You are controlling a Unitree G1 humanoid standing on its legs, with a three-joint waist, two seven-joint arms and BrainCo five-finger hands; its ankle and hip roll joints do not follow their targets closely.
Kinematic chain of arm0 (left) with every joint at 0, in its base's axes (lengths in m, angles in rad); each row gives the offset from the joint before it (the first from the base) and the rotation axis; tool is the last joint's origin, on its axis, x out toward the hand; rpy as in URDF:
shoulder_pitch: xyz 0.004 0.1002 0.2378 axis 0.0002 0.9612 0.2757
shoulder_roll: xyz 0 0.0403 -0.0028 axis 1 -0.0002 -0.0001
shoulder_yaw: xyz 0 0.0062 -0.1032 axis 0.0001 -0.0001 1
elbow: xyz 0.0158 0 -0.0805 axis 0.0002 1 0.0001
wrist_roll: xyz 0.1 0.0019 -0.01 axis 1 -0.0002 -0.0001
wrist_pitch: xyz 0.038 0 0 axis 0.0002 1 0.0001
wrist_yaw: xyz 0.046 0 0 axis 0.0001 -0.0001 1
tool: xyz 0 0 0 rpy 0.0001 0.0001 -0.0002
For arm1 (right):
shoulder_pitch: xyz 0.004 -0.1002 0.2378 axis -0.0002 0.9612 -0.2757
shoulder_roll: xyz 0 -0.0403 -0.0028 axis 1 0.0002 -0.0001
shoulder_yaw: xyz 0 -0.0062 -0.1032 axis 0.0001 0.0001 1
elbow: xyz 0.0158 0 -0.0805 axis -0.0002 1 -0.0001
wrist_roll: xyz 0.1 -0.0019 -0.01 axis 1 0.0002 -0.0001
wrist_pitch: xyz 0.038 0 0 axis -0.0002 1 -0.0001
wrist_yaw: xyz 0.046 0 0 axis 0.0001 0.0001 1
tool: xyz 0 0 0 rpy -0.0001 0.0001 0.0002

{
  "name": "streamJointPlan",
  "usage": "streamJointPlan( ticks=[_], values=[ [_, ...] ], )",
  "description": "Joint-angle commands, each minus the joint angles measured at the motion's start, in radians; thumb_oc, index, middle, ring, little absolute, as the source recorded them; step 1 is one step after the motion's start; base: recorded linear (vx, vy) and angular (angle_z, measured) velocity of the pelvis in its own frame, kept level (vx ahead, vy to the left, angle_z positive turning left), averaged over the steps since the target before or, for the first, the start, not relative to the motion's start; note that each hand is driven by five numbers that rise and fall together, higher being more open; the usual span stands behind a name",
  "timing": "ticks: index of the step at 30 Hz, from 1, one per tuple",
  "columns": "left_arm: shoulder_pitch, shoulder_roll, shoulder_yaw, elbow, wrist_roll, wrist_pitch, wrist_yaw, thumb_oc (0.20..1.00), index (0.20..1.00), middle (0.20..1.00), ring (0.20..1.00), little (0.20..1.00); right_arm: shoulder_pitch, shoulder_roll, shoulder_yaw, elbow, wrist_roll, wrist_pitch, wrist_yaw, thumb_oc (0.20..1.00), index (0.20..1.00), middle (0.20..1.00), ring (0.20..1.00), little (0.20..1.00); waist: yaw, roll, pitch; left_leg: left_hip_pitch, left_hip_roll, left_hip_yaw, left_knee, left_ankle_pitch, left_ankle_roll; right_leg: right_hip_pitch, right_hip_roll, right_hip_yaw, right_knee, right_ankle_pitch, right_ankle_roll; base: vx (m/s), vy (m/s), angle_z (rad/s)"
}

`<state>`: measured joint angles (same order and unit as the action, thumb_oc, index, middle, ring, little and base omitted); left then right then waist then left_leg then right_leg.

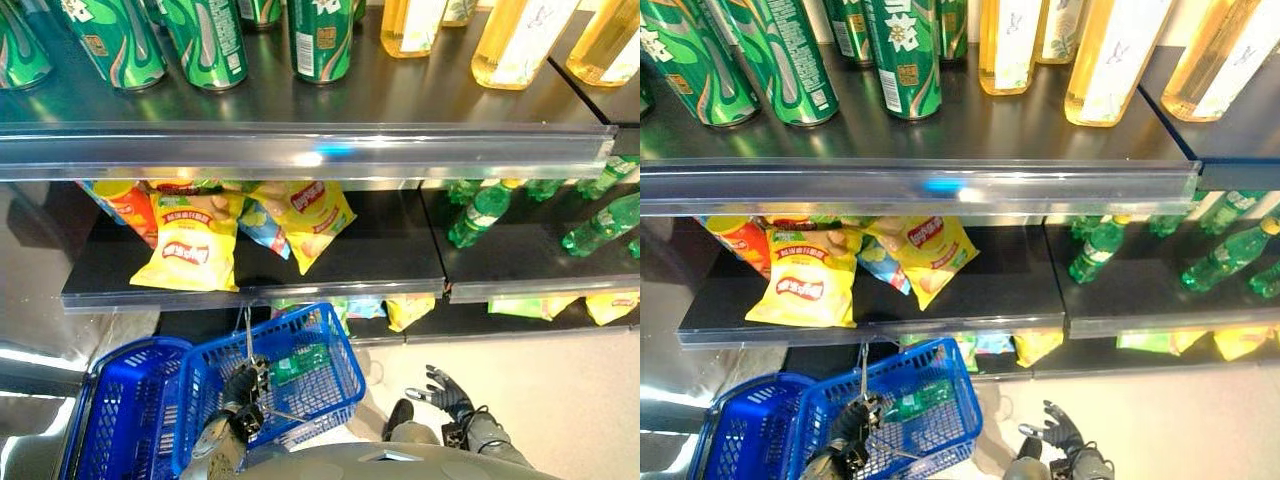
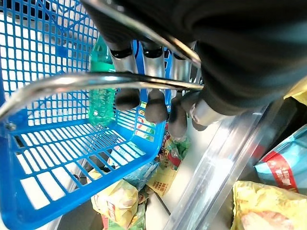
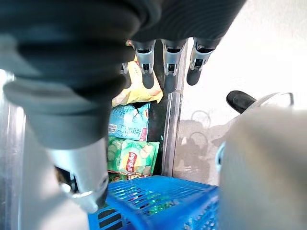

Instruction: Pick up the snacks into the basket

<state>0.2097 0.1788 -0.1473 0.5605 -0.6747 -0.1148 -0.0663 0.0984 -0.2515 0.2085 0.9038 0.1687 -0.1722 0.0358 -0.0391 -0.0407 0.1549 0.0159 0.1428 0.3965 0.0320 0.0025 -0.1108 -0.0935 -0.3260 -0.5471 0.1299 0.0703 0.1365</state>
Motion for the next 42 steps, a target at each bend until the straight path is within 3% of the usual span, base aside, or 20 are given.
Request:
streamJointPlan(
  ticks=[1, 5, 15, 29, 34, 42],
  values=[
    [-0.045, 0.074, 0.044, -0.243, 0.022, -0.121, -0.02, 0.2, 0.2, 0.2, 0.2, 0.2, -0.043, -0.018, -0.004, -0.068, -0.006, -0.043, 0.0, 1.0, 1.0, 1.0, 1.0, 1.0, 0.017, -0.027, 0.059, -0.119, 0.065, -0.005, 0.219, -0.065, 0.013, -0.017, -0.11, 0.018, 0.179, 0.028, 0.074, -0.15, -0.026, 0.37],
    [-0.064, 0.091, 0.038, -0.27, 0.005, -0.127, 0.002, 0.2, 0.2, 0.2, 0.2, 0.2, -0.061, -0.04, 0.006, -0.149, -0.015, -0.052, -0.014, 1.0, 1.0, 1.0, 1.0, 1.0, 0.013, -0.017, 0.099, -0.239, 0.131, -0.02, 0.383, -0.115, 0.012, -0.114, -0.136, 0.03, 0.314, -0.031, 0.06, -0.12, -0.025, 0.23],
    [-0.093, 0.104, 0.038, -0.341, -0.04, -0.142, 0.05, 0.2, 0.2, 0.2, 0.2, 0.2, -0.085, -0.089, 0.027, -0.342, -0.024, -0.073, -0.007, 1.0, 1.0, 1.0, 1.0, 1.0, 0.017, -0.002, 0.129, -0.425, 0.218, -0.033, 0.642, -0.207, 0.009, -0.296, -0.172, 0.05, 0.546, -0.163, 0.038, -0.05, -0.01, -0.05],
    [-0.067, 0.126, 0.029, -0.339, -0.05, -0.142, 0.045, 0.2, 0.2, 0.2, 0.2, 0.2, -0.066, -0.212, 0.122, -0.626, -0.014, -0.104, 0.1, 1.0, 1.0, 1.0, 1.0, 1.0, 0.024, 0.0, 0.138, -0.485, 0.258, -0.049, 0.722, -0.229, 0.002, -0.352, -0.182, 0.056, 0.619, -0.209, 0.03, -0.01, -0.01, -0.02],
    [-0.041, 0.157, 0.028, -0.354, -0.054, -0.145, 0.033, 0.2, 0.2, 0.2, 0.2, 0.2, -0.083, -0.314, 0.17, -0.92, 0.152, -0.117, 0.214, 1.0, 1.0, 1.0, 1.0, 1.0, 0.029, -0.007, 0.139, -0.476, 0.265, -0.05, 0.715, -0.224, -0.002, -0.341, -0.184, 0.045, 0.62, -0.215, 0.033, 0.0, 0.0, 0.0],
    [-0.014, 0.172, 0.01, -0.365, -0.068, -0.14, 0.008, 0.2, 0.2, 0.2, 0.2, 0.2, -0.159, -0.395, 0.203, -1.118, 0.471, -0.075, 0.31, 1.0, 1.0, 1.0, 1.0, 1.0, 0.04, -0.016, 0.137, -0.458, 0.272, -0.045, 0.706, -0.218, -0.008, -0.307, -0.18, 0.028, 0.609, -0.214, 0.04, 0.02, -0.009, 0.04]
  ],
)
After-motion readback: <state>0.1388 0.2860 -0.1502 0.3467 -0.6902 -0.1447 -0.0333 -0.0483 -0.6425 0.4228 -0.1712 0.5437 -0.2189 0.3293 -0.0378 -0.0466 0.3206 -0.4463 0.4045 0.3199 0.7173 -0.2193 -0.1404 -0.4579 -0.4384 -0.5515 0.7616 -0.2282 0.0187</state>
